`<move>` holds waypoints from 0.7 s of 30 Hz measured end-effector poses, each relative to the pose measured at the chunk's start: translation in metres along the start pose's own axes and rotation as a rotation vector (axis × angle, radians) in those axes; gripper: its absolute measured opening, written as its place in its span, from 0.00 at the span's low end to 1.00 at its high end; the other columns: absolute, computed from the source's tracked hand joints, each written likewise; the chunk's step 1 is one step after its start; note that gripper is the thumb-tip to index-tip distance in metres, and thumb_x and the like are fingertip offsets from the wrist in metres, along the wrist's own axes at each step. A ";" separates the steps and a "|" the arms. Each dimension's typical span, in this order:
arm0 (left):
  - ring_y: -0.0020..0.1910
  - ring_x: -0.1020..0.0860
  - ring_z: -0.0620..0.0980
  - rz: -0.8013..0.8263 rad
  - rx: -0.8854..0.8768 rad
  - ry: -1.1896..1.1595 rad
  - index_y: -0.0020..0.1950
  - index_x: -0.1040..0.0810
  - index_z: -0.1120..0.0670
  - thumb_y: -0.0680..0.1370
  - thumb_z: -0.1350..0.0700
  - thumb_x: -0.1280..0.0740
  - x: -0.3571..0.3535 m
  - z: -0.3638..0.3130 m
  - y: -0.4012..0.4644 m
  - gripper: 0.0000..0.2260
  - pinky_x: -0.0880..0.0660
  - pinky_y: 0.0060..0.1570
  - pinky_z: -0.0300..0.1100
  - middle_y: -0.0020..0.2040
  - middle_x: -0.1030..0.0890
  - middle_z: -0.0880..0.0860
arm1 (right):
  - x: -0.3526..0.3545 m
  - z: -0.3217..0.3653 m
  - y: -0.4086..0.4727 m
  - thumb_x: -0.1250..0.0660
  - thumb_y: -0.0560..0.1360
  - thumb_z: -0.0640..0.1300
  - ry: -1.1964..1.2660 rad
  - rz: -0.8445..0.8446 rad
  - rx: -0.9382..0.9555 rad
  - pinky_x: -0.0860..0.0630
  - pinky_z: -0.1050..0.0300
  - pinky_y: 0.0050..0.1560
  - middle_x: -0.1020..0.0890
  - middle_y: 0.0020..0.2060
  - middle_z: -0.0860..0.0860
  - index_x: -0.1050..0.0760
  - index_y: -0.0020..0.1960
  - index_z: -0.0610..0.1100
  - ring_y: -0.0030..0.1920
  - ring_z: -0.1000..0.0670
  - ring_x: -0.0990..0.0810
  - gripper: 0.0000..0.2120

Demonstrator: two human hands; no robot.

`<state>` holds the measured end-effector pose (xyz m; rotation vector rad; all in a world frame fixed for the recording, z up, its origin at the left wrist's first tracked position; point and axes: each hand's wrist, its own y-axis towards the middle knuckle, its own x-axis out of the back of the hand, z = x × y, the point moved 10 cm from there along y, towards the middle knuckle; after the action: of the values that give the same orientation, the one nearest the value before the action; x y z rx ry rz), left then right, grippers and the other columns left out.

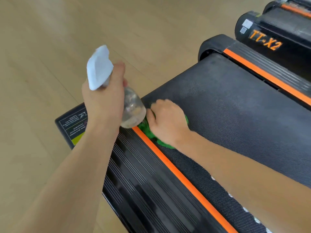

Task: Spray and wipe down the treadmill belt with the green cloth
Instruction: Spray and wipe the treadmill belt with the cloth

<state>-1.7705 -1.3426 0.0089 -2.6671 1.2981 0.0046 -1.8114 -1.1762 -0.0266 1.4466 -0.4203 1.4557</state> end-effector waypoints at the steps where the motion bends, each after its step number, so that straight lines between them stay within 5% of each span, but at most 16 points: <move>1: 0.32 0.21 0.43 0.031 0.044 0.047 0.39 0.21 0.49 0.78 0.48 0.28 0.001 0.000 0.001 0.09 0.23 0.36 0.36 0.35 0.17 0.45 | 0.004 0.005 -0.020 0.44 0.79 0.50 0.014 0.064 0.045 0.29 0.51 0.37 0.25 0.33 0.47 0.28 0.34 0.44 0.35 0.43 0.26 0.18; 5: 0.41 0.16 0.52 0.365 0.199 0.401 0.41 0.17 0.50 0.75 0.46 0.27 -0.009 0.011 -0.006 0.09 0.20 0.52 0.50 0.40 0.12 0.50 | 0.043 -0.011 -0.109 0.44 0.82 0.48 0.015 0.204 0.180 0.29 0.48 0.39 0.29 0.36 0.49 0.30 0.36 0.45 0.37 0.44 0.29 0.17; 8: 0.45 0.17 0.53 0.747 0.302 0.686 0.49 0.15 0.53 0.77 0.43 0.28 -0.023 0.027 -0.039 0.13 0.21 0.53 0.50 0.42 0.11 0.52 | 0.068 -0.045 -0.135 0.45 0.83 0.48 -0.006 0.156 0.125 0.30 0.47 0.37 0.31 0.35 0.50 0.31 0.36 0.44 0.35 0.45 0.32 0.18; 11: 0.48 0.18 0.51 0.965 0.297 0.942 0.53 0.15 0.49 0.78 0.38 0.31 -0.025 0.038 -0.066 0.16 0.25 0.51 0.48 0.41 0.11 0.45 | 0.071 -0.060 -0.139 0.43 0.82 0.46 -0.031 0.078 0.039 0.31 0.48 0.35 0.32 0.33 0.51 0.33 0.35 0.44 0.34 0.46 0.33 0.17; 21: 0.44 0.20 0.49 0.998 0.307 0.942 0.54 0.15 0.48 0.77 0.39 0.28 -0.018 0.047 -0.069 0.14 0.23 0.48 0.43 0.45 0.12 0.41 | 0.070 -0.061 -0.142 0.42 0.81 0.46 -0.060 0.032 0.000 0.37 0.54 0.36 0.33 0.32 0.52 0.33 0.34 0.44 0.34 0.48 0.35 0.16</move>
<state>-1.7244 -1.2790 -0.0248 -1.4776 2.4503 -1.2796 -1.7151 -1.0367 -0.0328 1.4930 -0.4827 1.4404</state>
